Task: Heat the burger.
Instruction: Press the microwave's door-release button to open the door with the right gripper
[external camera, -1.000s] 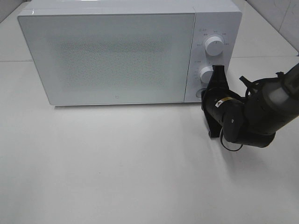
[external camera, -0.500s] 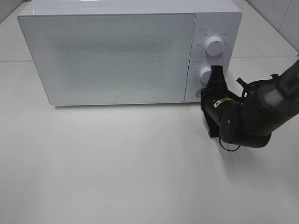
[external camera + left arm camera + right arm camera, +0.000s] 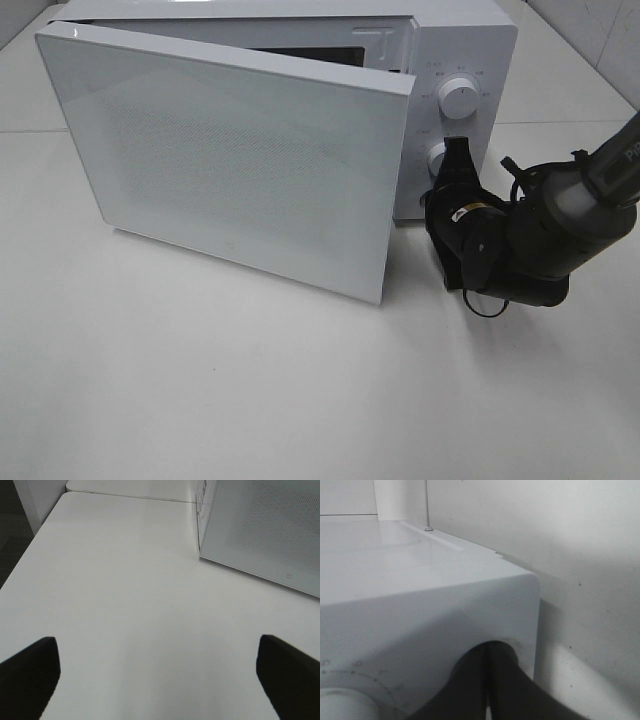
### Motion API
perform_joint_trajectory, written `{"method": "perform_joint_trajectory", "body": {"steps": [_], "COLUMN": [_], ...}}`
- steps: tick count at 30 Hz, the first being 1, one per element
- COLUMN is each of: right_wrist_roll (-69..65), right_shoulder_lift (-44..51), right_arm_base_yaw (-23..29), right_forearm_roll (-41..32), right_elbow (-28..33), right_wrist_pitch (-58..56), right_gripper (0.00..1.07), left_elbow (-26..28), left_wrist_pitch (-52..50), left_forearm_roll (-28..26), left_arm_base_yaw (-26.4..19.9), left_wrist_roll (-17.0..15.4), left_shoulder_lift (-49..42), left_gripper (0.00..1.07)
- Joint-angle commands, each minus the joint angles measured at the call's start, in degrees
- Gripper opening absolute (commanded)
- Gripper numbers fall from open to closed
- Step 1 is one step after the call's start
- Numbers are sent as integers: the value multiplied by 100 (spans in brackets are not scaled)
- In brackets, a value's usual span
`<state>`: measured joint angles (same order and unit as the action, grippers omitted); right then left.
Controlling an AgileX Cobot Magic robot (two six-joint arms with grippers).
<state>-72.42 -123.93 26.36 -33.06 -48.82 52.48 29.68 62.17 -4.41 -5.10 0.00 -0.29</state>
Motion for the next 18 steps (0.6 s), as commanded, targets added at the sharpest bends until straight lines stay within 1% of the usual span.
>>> {"method": "perform_joint_trajectory", "body": {"steps": [1,9,15,18], "right_wrist_roll": [115,109,46,-160], "right_shoulder_lift": [80,80,80,80], "right_arm_base_yaw": [-304,-304,-286,-286], "right_forearm_roll": [23,17,46,218], "right_elbow": [-458,-430,-430,-298], "right_wrist_pitch": [1266,1255,945,819], "right_gripper": [0,0,0,0], "left_elbow": [-6,-6,-6,-6], "left_wrist_pitch": [-86,-86,-86,-86], "left_forearm_roll": [6,6,6,6], "left_arm_base_yaw": [-17,-17,-17,-17], "left_wrist_roll": [0,0,0,0], "left_shoulder_lift": [-23,-23,-23,-23], "left_gripper": [101,101,101,101]}}
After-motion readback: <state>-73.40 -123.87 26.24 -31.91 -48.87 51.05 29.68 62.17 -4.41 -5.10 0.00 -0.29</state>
